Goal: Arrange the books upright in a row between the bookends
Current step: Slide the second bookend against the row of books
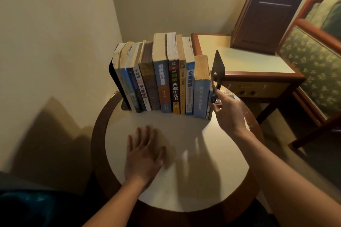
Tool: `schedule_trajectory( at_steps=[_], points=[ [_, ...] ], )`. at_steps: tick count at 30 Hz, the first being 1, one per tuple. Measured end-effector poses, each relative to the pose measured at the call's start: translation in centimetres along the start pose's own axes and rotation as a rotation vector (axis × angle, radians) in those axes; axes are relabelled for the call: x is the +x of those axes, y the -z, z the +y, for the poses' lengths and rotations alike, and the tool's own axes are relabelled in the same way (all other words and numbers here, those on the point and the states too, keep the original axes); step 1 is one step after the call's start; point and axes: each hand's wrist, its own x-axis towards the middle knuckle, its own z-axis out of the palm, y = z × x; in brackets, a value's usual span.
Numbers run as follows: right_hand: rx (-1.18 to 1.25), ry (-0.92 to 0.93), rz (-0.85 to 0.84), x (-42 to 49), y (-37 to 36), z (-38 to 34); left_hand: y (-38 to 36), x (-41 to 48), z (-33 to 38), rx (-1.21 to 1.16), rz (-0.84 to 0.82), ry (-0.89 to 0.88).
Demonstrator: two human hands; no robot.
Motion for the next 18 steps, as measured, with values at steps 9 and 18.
schedule_trajectory(
  at_steps=[9,18],
  points=[
    [-0.041,-0.058,-0.031,0.8,-0.6,1.1,0.2,0.0,0.0,0.006,0.002,-0.001],
    [0.016,-0.118,-0.022,-0.3,0.1,0.7,0.0,0.1,-0.1,-0.007,0.007,0.001]
  ],
)
